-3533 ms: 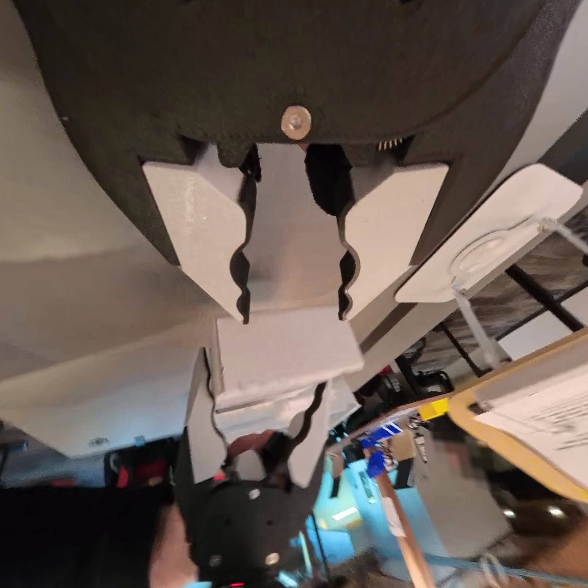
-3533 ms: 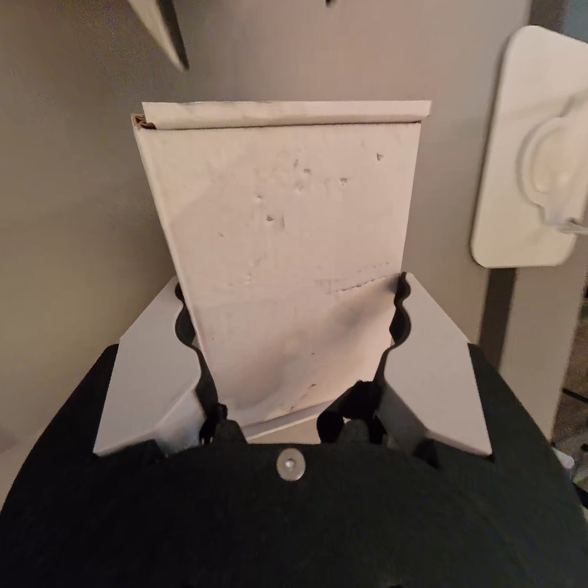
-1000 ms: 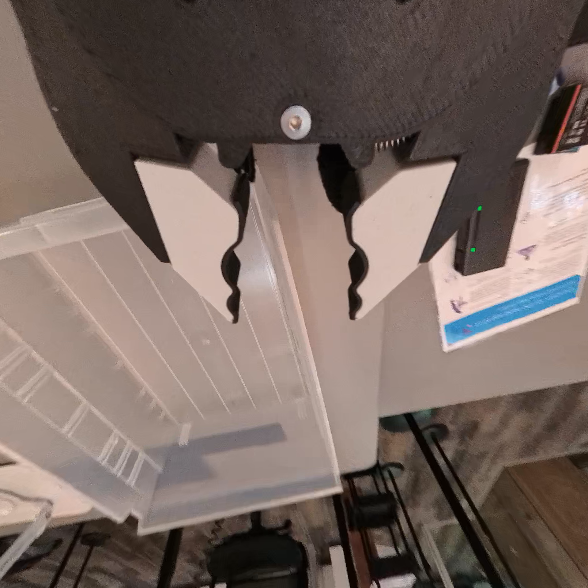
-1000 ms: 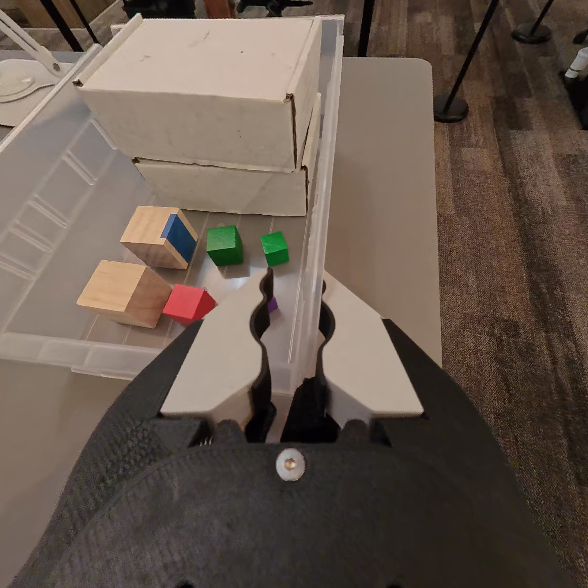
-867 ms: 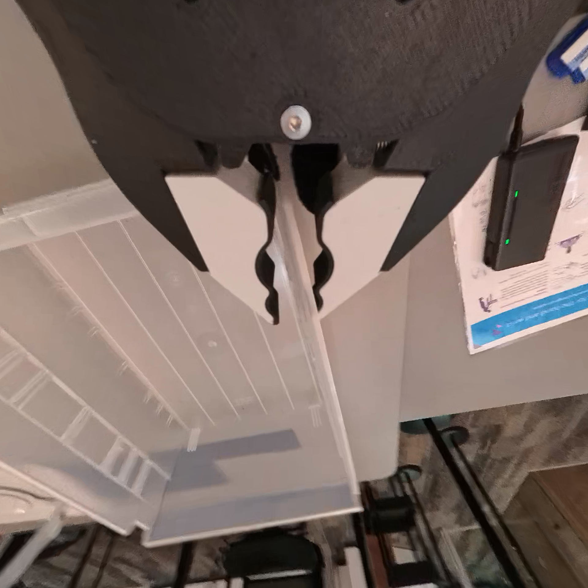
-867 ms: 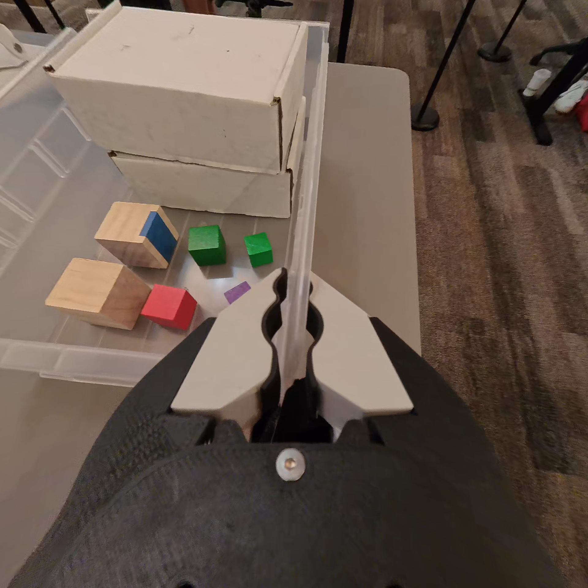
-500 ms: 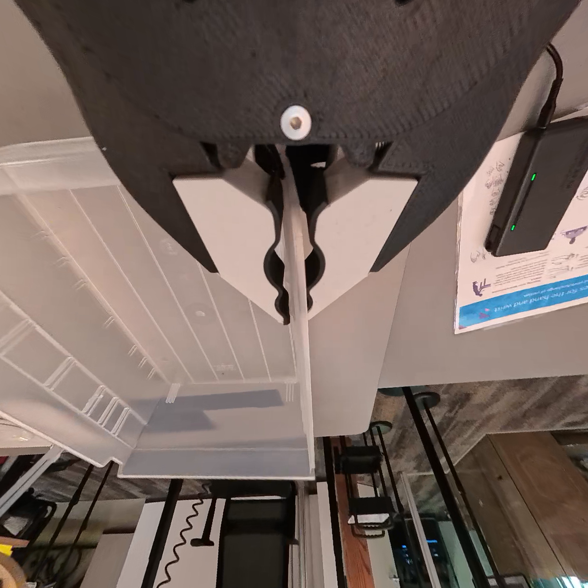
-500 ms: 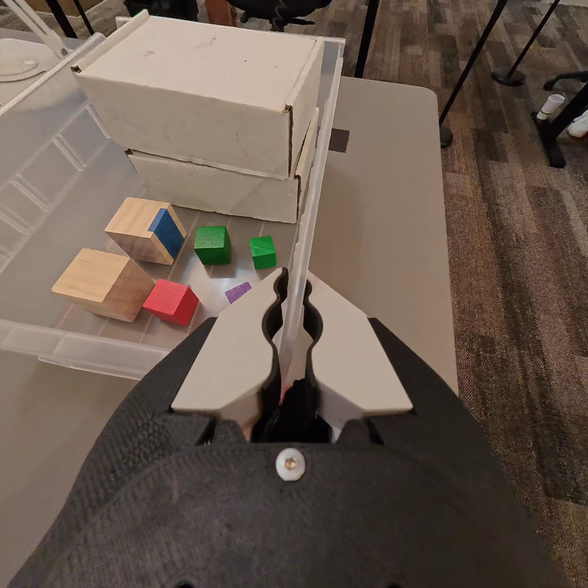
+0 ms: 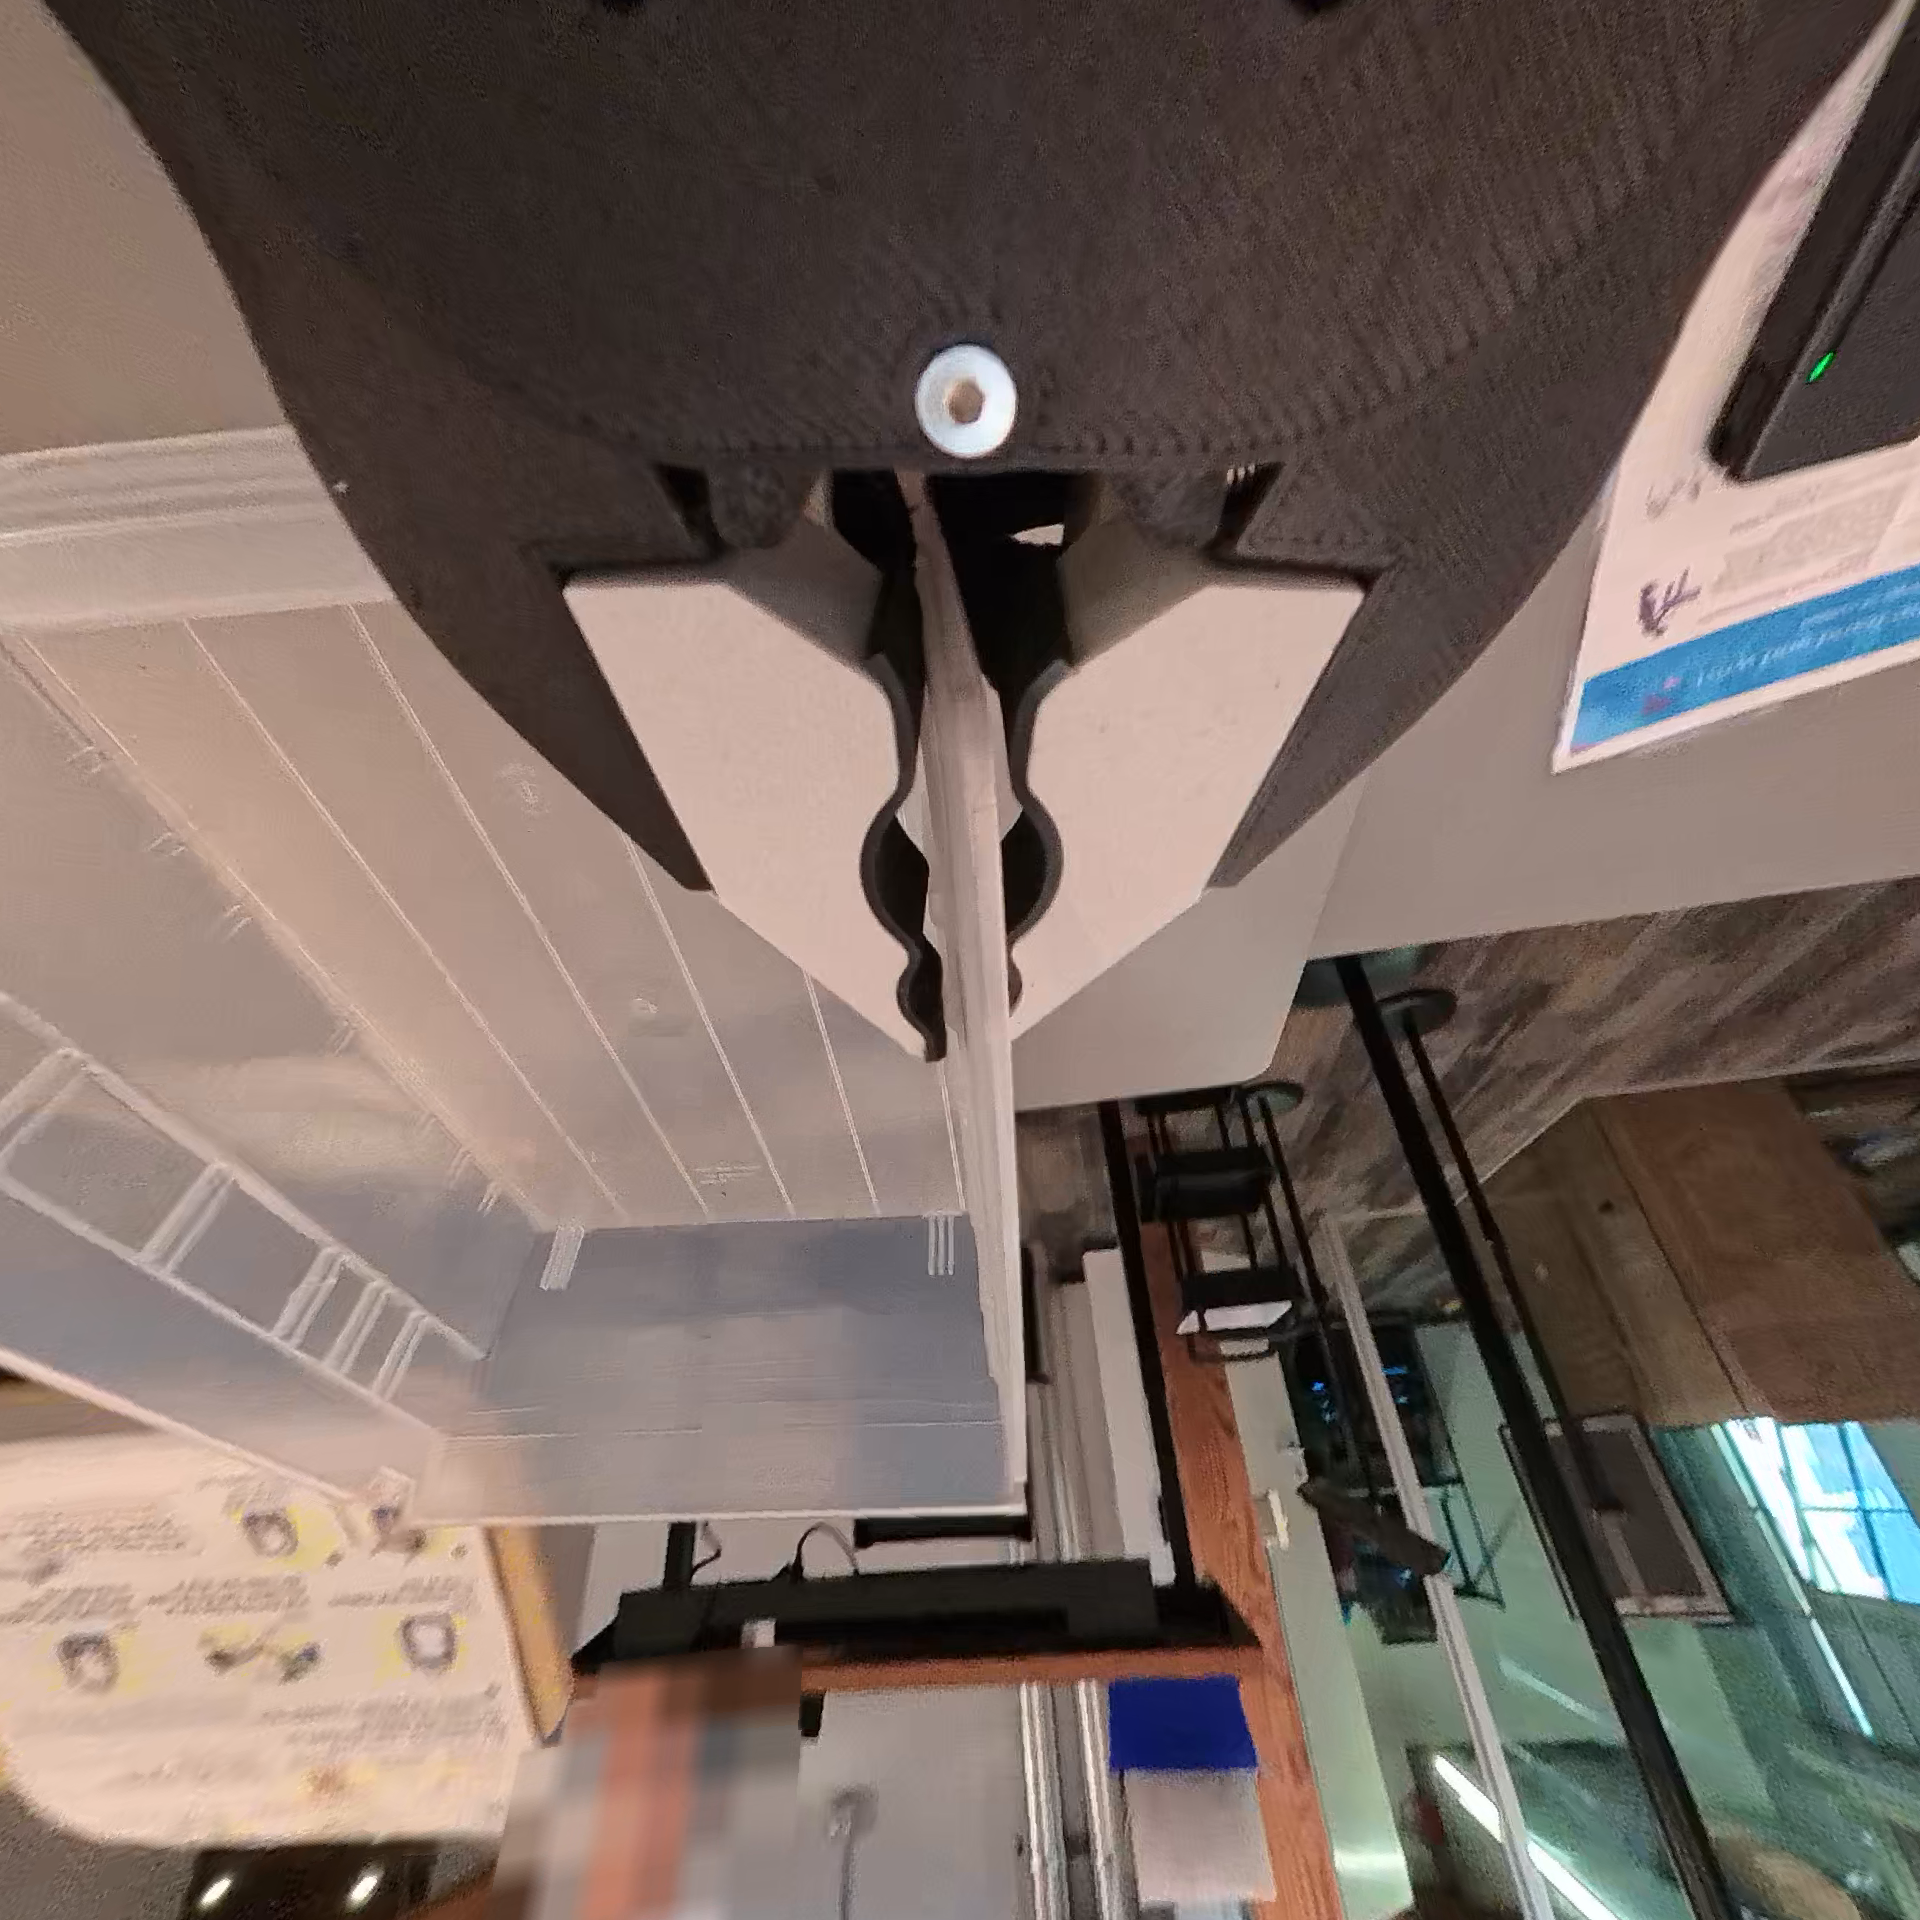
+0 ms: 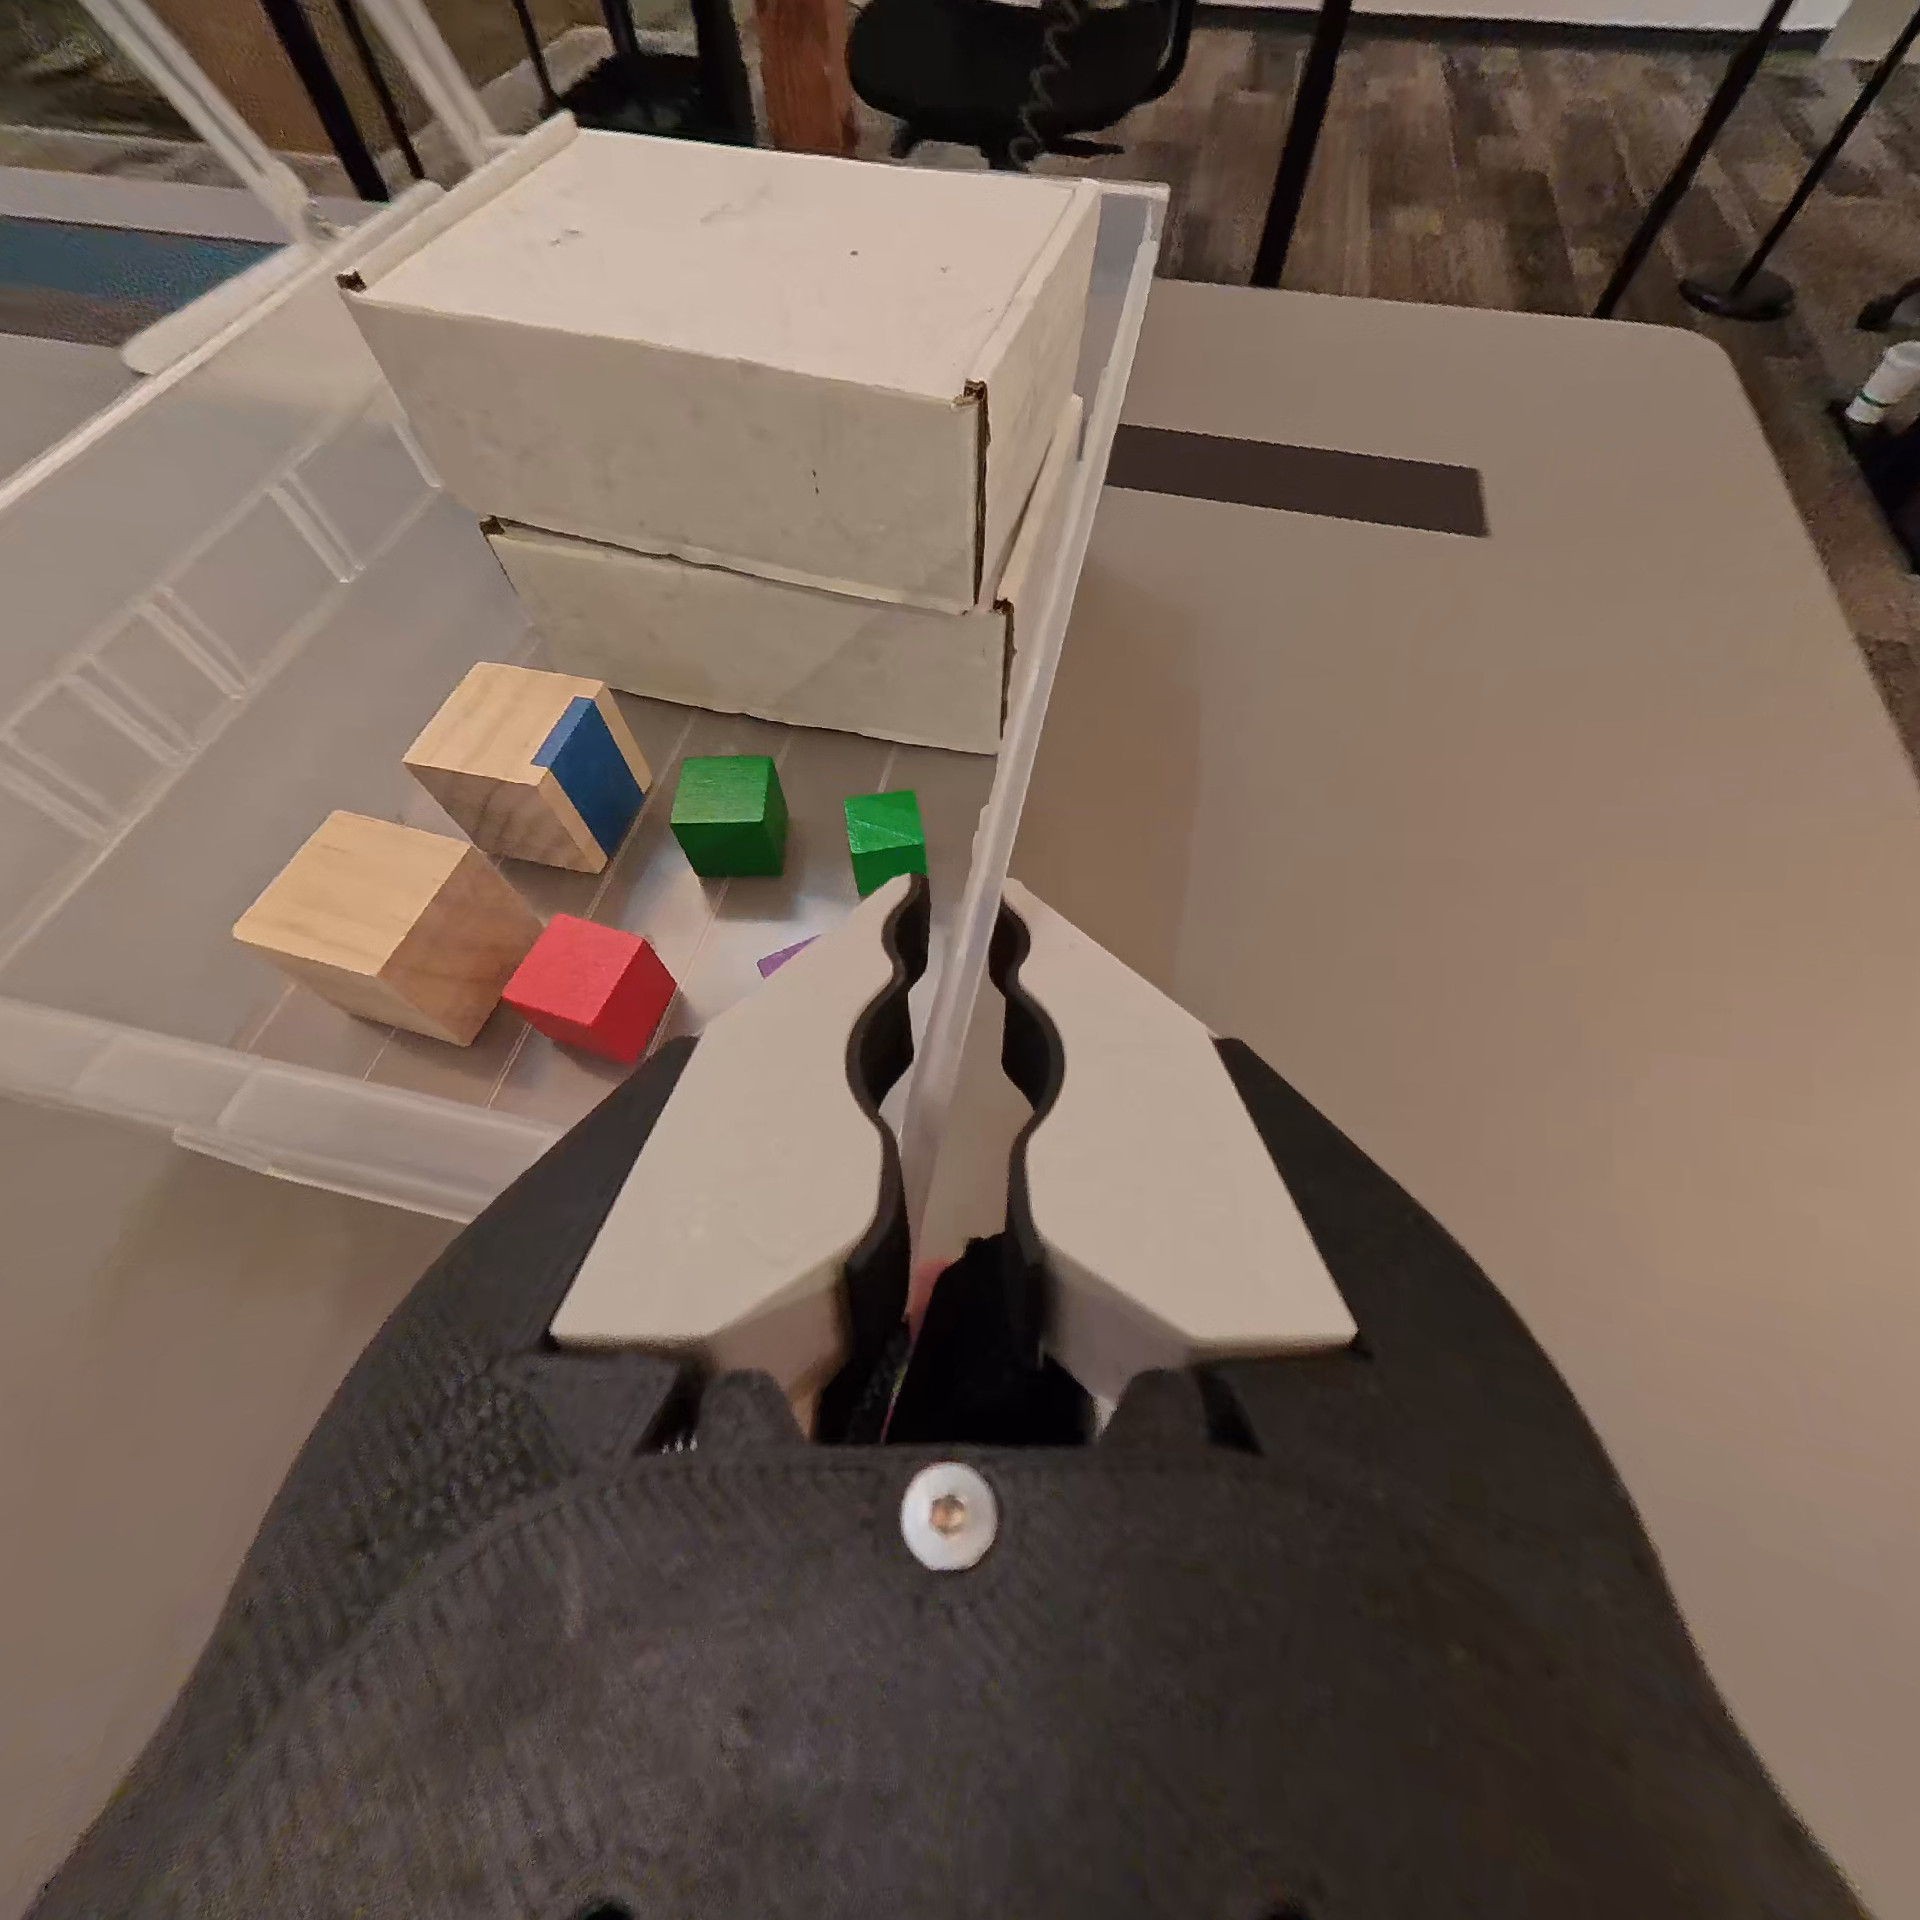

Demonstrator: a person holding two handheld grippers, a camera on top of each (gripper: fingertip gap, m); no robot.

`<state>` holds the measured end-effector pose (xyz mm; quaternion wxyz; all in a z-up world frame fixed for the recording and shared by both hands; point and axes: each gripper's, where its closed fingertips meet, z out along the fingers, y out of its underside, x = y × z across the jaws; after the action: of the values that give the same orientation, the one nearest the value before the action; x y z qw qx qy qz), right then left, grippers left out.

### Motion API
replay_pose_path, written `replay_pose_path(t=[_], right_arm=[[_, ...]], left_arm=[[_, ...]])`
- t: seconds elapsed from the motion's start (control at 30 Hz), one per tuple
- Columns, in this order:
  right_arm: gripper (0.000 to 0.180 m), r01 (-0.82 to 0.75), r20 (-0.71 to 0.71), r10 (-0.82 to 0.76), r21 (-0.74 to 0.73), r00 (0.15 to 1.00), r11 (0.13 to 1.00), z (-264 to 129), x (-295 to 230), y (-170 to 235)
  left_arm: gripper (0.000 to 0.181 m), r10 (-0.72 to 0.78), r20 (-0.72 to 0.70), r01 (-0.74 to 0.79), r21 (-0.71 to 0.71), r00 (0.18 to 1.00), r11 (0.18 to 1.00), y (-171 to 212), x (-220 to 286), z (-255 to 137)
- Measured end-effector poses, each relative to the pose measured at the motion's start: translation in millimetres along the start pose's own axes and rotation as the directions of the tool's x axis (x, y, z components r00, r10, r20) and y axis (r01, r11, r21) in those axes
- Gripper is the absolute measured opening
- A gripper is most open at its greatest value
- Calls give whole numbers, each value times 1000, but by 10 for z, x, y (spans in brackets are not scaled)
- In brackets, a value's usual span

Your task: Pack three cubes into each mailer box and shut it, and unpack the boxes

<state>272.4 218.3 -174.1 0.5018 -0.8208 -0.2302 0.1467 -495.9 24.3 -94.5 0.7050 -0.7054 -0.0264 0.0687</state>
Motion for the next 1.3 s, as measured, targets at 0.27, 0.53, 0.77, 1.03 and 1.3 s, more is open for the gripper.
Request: replay_pose_path(t=[0.27,0.53,0.77,1.03,1.3], right_arm=[[12,23,46,-24,25,999,999,100,-806,-58],[10,35,105,-39,37,994,999,263,-1611,-137],[17,70,198,-79,54,977,996,473,-2487,-232],[25,111,304,-132,83,944,990,724,-3463,-345],[37,139,370,-179,131,912,982,920,-4398,-421]], left_arm=[[3,29,-119,-23,52,992,998,-340,333,-130],[3,-11,-100,20,86,995,996,-815,469,-292],[3,-36,-102,46,100,994,994,-1083,493,-404],[3,-14,-68,23,121,998,992,-1295,390,-571],[4,-10,-45,15,111,999,994,-1380,281,-682]])
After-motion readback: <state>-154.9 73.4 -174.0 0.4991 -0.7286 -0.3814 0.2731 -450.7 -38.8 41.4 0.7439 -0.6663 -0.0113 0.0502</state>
